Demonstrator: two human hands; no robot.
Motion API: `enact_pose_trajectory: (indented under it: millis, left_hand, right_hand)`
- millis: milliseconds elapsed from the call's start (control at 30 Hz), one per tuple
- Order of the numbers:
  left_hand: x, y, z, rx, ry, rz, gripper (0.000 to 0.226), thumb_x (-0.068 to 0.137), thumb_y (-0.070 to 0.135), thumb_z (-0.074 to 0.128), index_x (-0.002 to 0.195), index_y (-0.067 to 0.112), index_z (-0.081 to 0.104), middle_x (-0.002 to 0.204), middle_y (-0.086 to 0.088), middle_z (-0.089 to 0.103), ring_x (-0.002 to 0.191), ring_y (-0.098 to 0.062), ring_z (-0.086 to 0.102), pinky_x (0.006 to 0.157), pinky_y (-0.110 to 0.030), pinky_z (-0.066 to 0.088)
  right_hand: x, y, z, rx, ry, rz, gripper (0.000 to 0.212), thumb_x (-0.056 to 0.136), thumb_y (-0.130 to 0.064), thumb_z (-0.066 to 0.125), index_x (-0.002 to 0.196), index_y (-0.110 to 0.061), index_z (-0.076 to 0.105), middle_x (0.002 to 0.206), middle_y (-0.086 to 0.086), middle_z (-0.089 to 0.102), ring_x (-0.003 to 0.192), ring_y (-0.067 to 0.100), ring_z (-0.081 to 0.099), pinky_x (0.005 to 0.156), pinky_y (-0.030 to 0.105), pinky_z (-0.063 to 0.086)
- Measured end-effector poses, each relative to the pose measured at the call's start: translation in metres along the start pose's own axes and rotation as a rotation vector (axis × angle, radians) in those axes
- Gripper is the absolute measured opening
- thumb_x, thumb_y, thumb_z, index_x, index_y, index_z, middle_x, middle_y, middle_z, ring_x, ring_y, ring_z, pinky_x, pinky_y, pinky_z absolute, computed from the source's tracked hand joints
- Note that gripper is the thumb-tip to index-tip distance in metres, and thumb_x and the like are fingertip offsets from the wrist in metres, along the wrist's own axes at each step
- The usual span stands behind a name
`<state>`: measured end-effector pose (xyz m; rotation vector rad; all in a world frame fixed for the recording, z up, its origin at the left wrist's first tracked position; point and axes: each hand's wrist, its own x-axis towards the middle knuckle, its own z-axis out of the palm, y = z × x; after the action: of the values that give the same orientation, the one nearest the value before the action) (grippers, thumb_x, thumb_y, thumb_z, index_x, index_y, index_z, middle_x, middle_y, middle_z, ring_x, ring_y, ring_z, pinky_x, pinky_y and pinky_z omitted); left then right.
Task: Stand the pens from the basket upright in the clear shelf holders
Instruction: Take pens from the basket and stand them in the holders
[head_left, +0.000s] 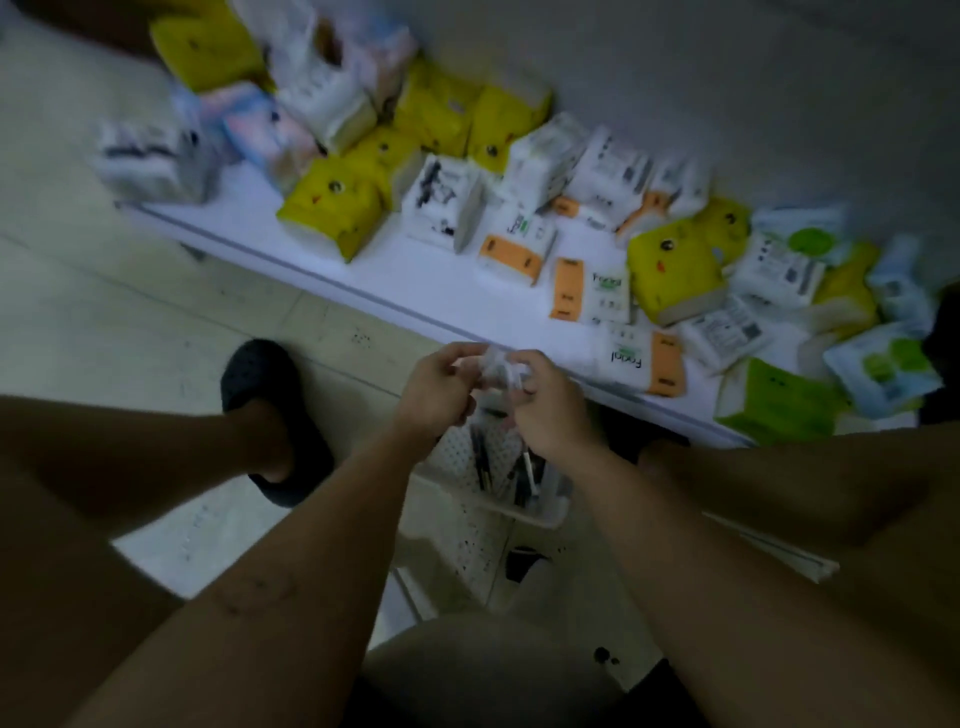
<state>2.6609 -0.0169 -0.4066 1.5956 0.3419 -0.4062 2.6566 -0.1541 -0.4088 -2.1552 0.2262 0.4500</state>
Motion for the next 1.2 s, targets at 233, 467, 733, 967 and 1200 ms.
enact_pose_trajectory:
  millis: [233, 467, 733, 967, 1200]
  left_hand:
    - [-0.032, 0.065, 0.005, -0.047, 0.020, 0.220, 0.023, 0.095, 0.022, 0.060, 0.117, 0.021, 0.065, 0.074, -0.003, 0.069, 0.065, -0.008, 0.063, 0.057, -0.019, 0.047]
    - [-0.058, 0.129, 0.020, -0.006, -0.047, 0.444, 0.031, 0.090, 0.014, 0.066, 0.114, 0.034, 0.065, 0.076, 0.004, 0.068, 0.077, -0.019, 0.068, 0.070, -0.036, 0.056]
    - [-0.108, 0.222, 0.051, 0.083, -0.119, 0.677, 0.027, 0.086, 0.005, 0.069, 0.103, 0.026, 0.066, 0.089, -0.010, 0.067, 0.072, -0.023, 0.071, 0.070, -0.043, 0.056]
    - [-0.169, 0.318, 0.092, 0.171, -0.150, 0.987, 0.030, 0.083, 0.002, 0.070, 0.100, 0.026, 0.064, 0.091, -0.016, 0.066, 0.068, -0.015, 0.068, 0.056, -0.025, 0.053]
    - [-0.218, 0.383, 0.141, 0.201, -0.167, 1.182, 0.019, 0.089, 0.012, 0.066, 0.107, 0.019, 0.065, 0.090, -0.004, 0.070, 0.070, -0.016, 0.071, 0.057, -0.020, 0.051]
  right_hand:
    - [-0.022, -0.045, -0.051, 0.208, 0.225, -0.131, 0.049, 0.088, -0.005, 0.067, 0.128, -0.026, 0.049, 0.077, 0.000, 0.061, 0.067, 0.015, 0.067, 0.069, 0.033, 0.054]
    - [-0.051, -0.090, -0.107, 0.267, 0.328, -0.347, 0.041, 0.087, -0.014, 0.069, 0.126, -0.025, 0.059, 0.076, 0.000, 0.066, 0.063, 0.010, 0.068, 0.076, 0.032, 0.056]
    - [-0.102, -0.137, -0.183, 0.282, 0.503, -0.557, 0.032, 0.088, -0.014, 0.067, 0.114, -0.032, 0.062, 0.083, -0.008, 0.057, 0.061, 0.010, 0.063, 0.059, 0.015, 0.046]
    - [-0.161, -0.173, -0.260, 0.397, 0.738, -0.744, 0.035, 0.079, -0.015, 0.078, 0.093, -0.042, 0.061, 0.077, -0.006, 0.061, 0.073, 0.009, 0.060, 0.071, 0.026, 0.051]
    - [-0.223, -0.195, -0.340, 0.376, 0.852, -0.862, 0.039, 0.080, -0.017, 0.076, 0.109, -0.039, 0.062, 0.086, -0.008, 0.065, 0.081, 0.004, 0.062, 0.072, 0.017, 0.052]
